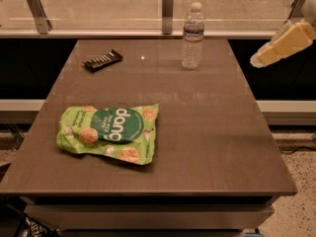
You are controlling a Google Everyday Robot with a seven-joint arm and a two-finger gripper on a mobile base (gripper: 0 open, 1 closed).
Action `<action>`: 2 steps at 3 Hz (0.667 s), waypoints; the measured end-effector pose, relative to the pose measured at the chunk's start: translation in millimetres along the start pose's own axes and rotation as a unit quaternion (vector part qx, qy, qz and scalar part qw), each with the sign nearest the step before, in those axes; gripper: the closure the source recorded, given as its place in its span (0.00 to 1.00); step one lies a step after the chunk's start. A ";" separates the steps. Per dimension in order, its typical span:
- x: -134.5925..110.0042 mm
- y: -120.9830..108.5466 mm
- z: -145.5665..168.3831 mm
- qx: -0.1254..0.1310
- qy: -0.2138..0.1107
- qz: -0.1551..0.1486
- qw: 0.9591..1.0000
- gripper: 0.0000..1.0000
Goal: Knock water bottle over
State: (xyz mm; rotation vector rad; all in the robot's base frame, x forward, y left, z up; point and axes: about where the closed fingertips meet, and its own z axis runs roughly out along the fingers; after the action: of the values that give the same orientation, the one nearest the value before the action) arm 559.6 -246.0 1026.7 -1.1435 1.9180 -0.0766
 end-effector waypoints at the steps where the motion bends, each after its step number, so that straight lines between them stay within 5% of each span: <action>1: -1.4 -0.2 3.8 0.003 -0.007 0.009 1.000 0.00; 2: -8.7 -1.8 21.6 0.003 -0.037 0.024 0.999 0.00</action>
Offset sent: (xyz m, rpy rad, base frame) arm 0.0393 0.0226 -0.0121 0.1734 -0.0669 0.0025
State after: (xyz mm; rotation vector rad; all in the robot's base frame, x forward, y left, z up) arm 577.8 -232.9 1019.9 -1.0805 1.8778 -0.0130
